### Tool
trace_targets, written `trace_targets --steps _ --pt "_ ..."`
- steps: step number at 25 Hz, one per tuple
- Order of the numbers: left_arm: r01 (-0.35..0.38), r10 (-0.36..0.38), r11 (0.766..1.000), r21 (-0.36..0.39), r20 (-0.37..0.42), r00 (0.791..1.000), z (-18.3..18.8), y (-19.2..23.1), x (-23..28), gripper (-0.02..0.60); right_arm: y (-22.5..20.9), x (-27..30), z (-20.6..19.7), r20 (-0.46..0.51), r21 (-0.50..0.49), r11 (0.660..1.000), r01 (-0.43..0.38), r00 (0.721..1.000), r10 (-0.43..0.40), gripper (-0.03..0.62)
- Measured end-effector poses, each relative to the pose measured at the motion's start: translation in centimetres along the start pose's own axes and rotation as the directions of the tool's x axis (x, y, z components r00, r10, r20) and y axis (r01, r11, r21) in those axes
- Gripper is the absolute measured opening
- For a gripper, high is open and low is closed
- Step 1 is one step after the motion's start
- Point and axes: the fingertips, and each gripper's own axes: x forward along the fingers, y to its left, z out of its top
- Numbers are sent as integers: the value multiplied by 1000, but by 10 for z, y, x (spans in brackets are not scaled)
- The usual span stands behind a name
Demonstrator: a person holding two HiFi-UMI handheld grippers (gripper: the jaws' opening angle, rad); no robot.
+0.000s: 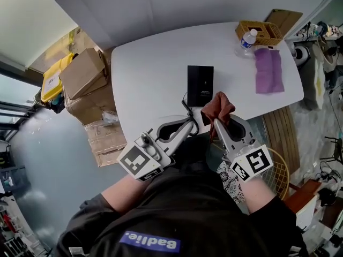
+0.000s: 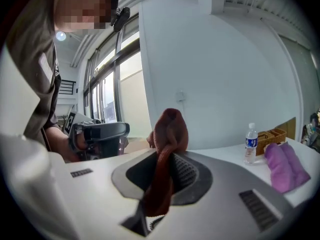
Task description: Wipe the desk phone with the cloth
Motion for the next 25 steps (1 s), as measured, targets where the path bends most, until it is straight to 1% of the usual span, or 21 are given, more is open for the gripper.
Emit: trace_targets --steps 5,9,12,16,21,25 --pt "-62 62 998 -21 -13 998 -13 21 24 0 -39 22 -16 -54 -23 999 -37 998 35 71" --pt "-110 110 994 6 -17 994 -22 39 40 0 -71 42 -29 -106 -72 995 -67 993 59 71" --pt "-153 153 988 12 -20 988 -28 51 48 0 -91 60 -38 -142 -119 989 -90 987 73 71" --pt "-218 219 976 17 -28 975 -38 66 58 0 -118 87 -52 -194 -167 979 -116 977 82 71" --pt "-305 305 952 9 -23 952 -48 87 64 0 -142 126 -67 -244 -220 960 -175 962 120 71" --pt "-345 345 939 -5 -22 938 -55 98 62 0 -155 153 -82 -299 -270 939 -211 946 127 71"
